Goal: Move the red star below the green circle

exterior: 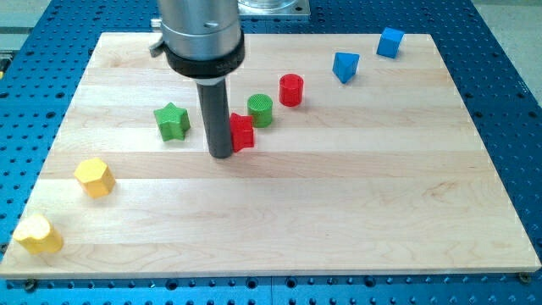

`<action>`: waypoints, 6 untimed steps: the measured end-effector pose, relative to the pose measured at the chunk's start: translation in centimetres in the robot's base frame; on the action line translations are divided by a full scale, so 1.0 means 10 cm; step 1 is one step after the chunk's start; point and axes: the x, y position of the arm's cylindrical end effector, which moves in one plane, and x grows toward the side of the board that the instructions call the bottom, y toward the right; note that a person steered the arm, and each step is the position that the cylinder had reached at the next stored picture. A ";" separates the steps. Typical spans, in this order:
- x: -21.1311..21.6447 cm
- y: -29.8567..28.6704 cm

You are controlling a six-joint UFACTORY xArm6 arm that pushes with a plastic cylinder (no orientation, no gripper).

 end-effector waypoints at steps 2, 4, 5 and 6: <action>-0.05 -0.67; 0.11 -0.34; 0.01 -0.73; -0.15 -0.28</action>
